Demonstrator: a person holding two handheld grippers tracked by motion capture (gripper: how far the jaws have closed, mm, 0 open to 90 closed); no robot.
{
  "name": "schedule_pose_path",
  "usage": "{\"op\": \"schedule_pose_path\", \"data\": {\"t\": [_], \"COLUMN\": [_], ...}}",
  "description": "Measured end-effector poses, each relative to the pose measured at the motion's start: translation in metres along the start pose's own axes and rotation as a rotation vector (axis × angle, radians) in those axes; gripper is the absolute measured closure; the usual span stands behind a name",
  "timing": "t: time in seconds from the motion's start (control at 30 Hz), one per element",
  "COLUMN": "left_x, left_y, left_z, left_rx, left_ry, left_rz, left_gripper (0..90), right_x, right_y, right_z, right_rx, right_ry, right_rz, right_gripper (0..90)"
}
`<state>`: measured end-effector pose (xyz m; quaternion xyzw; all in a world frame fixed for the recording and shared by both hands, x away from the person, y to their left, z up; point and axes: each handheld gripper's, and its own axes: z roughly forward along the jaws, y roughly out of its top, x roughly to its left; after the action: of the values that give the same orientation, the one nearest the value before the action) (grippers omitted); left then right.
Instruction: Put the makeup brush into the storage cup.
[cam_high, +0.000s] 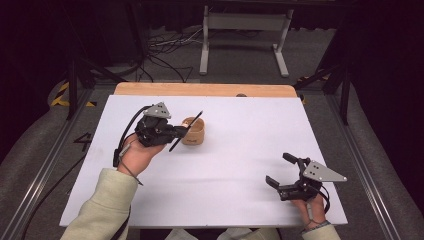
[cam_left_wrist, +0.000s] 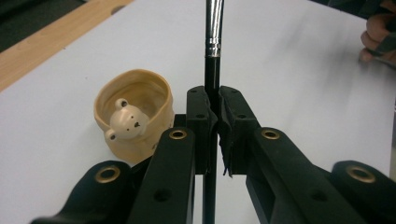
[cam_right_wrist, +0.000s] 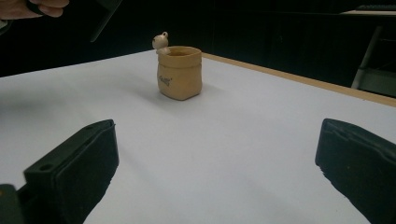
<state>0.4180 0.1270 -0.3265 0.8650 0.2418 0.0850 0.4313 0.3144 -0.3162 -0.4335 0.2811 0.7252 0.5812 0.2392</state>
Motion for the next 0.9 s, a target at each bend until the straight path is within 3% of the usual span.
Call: {"op": "schedule_pose_path", "data": {"t": [0.27, 0.6, 0.9], "left_x": [0.0021, 0.0021, 0.0037], "left_y": [-0.0034, -0.0084, -0.0069], "left_z": [-0.0014, -0.0034, 0.0057], "left_rx": [-0.109, -0.255, -0.341], "left_ry": [0.006, 0.047, 0.041], "left_rz": [-0.04, -0.061, -0.047], "left_gripper": [83.5, 83.5, 83.5], "right_x": [-0.0001, -0.0003, -0.0005], "right_y": [0.0003, 0.0003, 0.0006], "right_z": [-0.0004, -0.0003, -0.0008], "right_rx": [-0.005, -0.005, -0.005], "right_ry": [0.004, 0.002, 0.006], "right_rz": [0.004, 0.006, 0.012], "right_gripper": [0.0, 0.0, 0.0]}}
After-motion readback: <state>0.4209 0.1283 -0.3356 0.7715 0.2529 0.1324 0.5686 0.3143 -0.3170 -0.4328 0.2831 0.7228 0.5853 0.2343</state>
